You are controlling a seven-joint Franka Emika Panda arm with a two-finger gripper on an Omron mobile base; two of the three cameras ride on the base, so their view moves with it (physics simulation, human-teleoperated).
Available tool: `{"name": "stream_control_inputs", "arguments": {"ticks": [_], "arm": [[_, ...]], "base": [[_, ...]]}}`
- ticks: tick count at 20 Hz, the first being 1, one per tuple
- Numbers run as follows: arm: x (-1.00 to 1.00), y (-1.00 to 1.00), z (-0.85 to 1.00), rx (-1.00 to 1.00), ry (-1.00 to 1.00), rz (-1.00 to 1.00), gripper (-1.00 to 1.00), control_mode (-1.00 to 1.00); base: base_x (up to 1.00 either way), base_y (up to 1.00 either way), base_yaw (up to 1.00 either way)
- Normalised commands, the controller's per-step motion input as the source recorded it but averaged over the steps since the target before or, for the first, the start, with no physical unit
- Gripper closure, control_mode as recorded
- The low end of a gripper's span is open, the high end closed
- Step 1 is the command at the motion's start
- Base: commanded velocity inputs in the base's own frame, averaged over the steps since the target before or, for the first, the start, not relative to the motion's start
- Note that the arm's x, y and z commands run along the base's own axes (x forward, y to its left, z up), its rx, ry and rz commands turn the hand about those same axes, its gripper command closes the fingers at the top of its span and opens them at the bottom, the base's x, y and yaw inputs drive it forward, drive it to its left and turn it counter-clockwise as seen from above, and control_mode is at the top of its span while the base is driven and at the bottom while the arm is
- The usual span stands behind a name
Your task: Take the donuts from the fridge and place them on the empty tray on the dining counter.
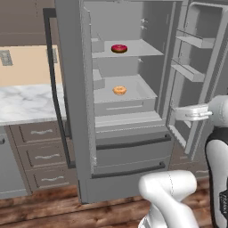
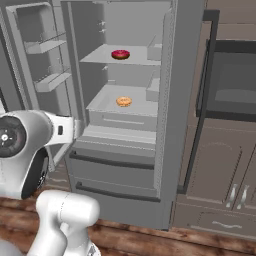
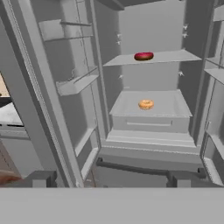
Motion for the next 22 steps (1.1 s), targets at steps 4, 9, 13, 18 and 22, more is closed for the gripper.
{"name": "stream_control_inputs", "arguments": {"ticks": [4,9,13,18,22], "arm": [[-0.48,0.00,0.11,0.00,-0.03,0.00,-1.00,-1.00],[0.00,0.00,0.00,0.00,0.00,0.00,-1.00,1.00],[0.00,0.00,0.00,0.00,0.00,0.00,-1.00,1.00],[0.00,0.00,0.00,0.00,0.00,0.00,-1.00,1.00],[0.00,0.00,0.00,0.00,0.00,0.00,-1.00,1.00]], "base": [[0.00,0.00,0.00],[0.15,-0.01,0.00],[0.87,0.00,0.00],[1.00,0.00,0.00],[1.00,0.04,0.00]]}}
